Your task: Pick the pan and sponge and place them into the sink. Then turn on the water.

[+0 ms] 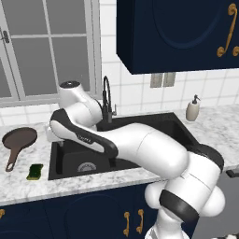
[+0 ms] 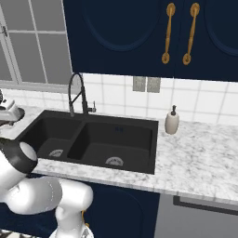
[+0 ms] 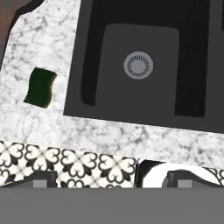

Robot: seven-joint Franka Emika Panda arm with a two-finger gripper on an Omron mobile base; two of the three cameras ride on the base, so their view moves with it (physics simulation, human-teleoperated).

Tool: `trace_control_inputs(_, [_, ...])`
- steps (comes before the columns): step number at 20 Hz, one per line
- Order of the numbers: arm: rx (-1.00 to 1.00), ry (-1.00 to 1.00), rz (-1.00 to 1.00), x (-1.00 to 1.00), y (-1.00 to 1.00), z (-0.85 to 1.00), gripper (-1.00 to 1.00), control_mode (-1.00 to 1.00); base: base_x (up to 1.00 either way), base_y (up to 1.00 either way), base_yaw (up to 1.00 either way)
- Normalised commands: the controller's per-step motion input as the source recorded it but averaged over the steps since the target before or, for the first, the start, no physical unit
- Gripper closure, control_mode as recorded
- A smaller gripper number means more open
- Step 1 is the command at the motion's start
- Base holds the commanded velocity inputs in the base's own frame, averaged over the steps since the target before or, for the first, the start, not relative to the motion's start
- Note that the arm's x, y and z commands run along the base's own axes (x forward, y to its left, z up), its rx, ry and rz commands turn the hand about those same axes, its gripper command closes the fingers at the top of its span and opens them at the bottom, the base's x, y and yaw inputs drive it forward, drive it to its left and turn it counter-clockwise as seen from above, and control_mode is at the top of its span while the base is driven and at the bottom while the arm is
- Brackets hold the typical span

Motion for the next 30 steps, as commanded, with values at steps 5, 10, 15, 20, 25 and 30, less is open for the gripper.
trace_control_inputs(5, [-0.04,0.0,-0.02,0.34,0.22,-0.13,-1.0,-1.0,0.0,0.0,0.0])
trace_control_inputs(10, [0.0,0.0,-0.03,0.45,0.55,-0.19,-1.0,-1.0,0.0,0.0,0.0])
trace_control_inputs(15, [0.0,0.0,-0.03,0.37,0.6,-0.28,-1.0,-1.0,0.0,0.0,0.0])
trace_control_inputs(20, [-0.01,0.01,-0.01,0.38,0.46,-0.23,-1.0,-1.0,0.0,0.0,0.0])
trace_control_inputs(25, [-0.01,0.0,0.0,0.04,0.04,-0.01,-1.0,-1.0,0.0,0.0,0.0])
trace_control_inputs(30, [0.0,0.0,0.0,0.0,0.35,-0.14,-1.0,-1.0,0.0,0.0,0.0])
